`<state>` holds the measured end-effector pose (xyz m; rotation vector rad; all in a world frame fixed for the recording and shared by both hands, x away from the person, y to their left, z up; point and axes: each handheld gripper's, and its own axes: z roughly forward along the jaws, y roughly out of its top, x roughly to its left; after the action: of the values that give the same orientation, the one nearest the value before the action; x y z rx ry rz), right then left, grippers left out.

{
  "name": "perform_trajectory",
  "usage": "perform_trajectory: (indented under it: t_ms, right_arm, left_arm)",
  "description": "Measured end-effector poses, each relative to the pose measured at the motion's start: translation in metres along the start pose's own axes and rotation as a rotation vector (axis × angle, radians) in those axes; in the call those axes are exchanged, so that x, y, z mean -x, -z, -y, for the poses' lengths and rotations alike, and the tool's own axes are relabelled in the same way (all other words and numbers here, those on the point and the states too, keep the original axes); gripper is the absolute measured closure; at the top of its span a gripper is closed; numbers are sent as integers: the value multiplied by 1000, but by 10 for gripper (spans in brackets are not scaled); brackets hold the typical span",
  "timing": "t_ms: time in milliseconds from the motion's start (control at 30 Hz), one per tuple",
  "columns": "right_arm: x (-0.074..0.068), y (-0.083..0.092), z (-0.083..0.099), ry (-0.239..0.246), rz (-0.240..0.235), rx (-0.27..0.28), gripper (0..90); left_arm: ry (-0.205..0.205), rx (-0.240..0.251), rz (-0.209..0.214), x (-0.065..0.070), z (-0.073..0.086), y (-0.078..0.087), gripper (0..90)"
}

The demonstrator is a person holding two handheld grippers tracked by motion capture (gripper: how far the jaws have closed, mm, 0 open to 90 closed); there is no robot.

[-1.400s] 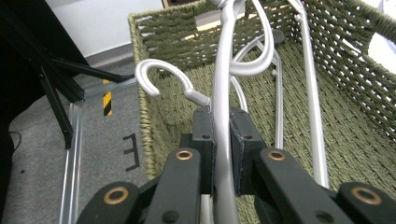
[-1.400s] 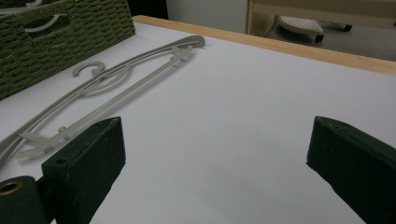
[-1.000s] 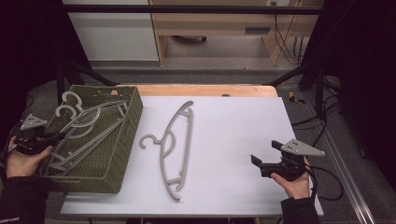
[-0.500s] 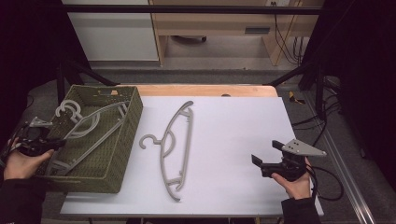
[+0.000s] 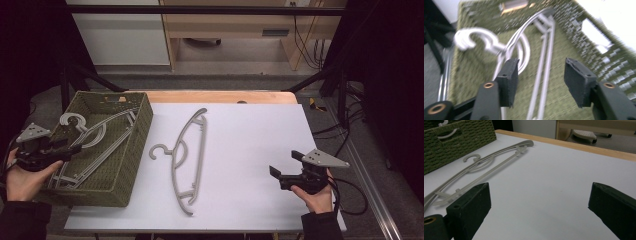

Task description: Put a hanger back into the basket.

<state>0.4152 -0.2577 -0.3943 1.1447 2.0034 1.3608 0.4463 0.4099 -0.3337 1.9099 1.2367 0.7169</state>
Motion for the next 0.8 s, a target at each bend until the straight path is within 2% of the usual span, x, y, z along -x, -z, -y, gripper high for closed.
perform_trajectory:
  t_ms: [100, 167, 300, 400, 567, 667, 800]
  right_arm:
    - [1, 1, 0, 3, 0, 2, 46]
    - [1, 1, 0, -2, 0, 9, 46]
    - [2, 1, 0, -9, -2, 14, 45]
    - [2, 0, 1, -11, -1, 11, 43]
    - [2, 1, 1, -8, 0, 14, 42]
    - [2, 2, 0, -5, -3, 18, 42]
    - [3, 1, 1, -9, -4, 16, 40]
  left_arm:
    - [-3, 71, 27, 16, -5, 1, 367]
    - [-5, 99, 45, 23, -6, 1, 325]
    - [6, 171, 116, 45, -7, -1, 234]
    - [-6, 192, 133, 61, -6, -3, 173]
    - [-5, 222, 193, 91, -6, -8, 121]
    - [-32, 214, 218, 111, -7, -16, 96]
    - [-39, 207, 248, 133, -3, -27, 76]
